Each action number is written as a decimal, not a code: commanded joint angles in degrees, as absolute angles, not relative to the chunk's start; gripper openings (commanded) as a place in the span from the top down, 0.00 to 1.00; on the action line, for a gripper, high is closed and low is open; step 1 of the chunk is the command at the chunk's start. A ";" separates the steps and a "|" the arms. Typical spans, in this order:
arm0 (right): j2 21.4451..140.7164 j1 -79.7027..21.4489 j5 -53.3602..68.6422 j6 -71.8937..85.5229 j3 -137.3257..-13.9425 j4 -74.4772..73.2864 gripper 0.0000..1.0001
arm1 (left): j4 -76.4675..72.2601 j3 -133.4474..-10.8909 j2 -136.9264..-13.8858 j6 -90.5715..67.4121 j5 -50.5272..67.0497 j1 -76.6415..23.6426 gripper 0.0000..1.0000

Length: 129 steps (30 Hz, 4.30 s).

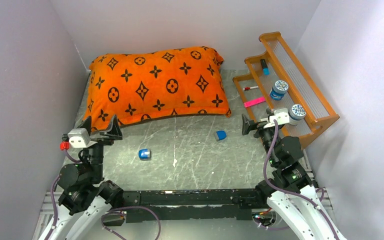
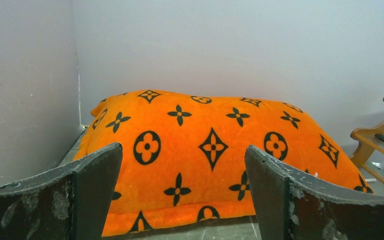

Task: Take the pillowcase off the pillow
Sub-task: Move the pillow to the center of the board, then move the distractor to the center of the board.

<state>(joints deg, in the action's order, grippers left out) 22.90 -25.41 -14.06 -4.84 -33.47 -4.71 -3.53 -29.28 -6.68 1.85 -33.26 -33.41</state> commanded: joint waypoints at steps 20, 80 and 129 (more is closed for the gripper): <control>46.74 -25.28 -1.28 8.14 -40.46 -3.07 0.00 | 3.15 -35.65 -17.65 -3.10 -32.28 -32.87 0.03; 90.22 -40.96 -0.48 -10.56 -72.00 -9.14 0.91 | 3.01 -35.51 -20.22 -3.49 -28.46 -32.70 0.03; 128.70 -78.58 -34.92 -5.69 -73.80 39.54 0.00 | 4.66 -35.24 -17.07 -6.07 -41.18 -30.23 0.03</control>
